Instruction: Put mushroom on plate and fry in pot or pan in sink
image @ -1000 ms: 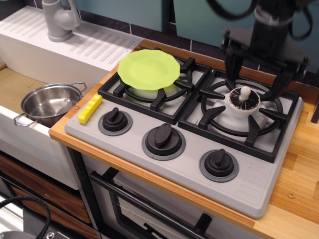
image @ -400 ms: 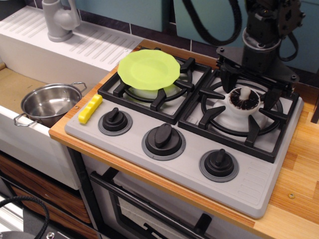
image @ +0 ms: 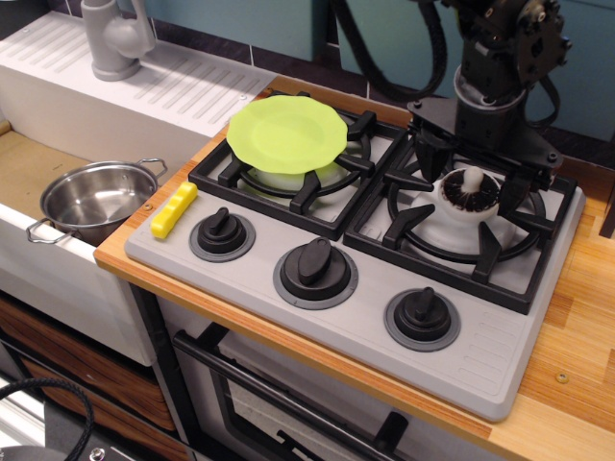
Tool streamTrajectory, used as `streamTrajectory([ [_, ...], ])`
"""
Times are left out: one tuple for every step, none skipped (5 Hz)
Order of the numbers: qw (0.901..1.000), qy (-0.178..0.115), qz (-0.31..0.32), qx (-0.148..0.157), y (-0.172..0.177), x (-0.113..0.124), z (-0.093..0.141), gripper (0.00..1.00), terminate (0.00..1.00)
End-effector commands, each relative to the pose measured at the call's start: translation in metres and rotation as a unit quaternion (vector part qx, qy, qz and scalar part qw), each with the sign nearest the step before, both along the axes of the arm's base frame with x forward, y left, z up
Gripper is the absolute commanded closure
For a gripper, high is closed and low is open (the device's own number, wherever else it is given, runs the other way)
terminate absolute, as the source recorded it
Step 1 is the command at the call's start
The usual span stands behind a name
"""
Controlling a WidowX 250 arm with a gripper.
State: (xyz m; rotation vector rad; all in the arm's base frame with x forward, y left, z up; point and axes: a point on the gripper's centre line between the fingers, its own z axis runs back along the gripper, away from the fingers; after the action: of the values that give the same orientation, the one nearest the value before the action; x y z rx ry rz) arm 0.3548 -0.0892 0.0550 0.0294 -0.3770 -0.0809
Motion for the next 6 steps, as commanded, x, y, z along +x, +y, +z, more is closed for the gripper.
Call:
streamTrajectory([
  [0.9996,-0.026,0.004,-0.010,-0.008,0.006,0.010,0.00,0.00],
  [0.9996,-0.025,0.005,-0.012,-0.010,0.007,0.007,0.00,0.00],
  [0.9995,-0.027,0.003,-0.016,-0.011,0.008,0.005,0.00,0.00],
  [0.9993,-0.031,0.001,-0.019,-0.012,0.011,0.000,0.00,0.00],
  [0.9990,-0.039,-0.001,-0.024,-0.012,0.012,-0.004,0.00,0.00],
  [0.9989,-0.039,0.001,-0.026,-0.013,0.012,-0.005,1.00,0.00],
])
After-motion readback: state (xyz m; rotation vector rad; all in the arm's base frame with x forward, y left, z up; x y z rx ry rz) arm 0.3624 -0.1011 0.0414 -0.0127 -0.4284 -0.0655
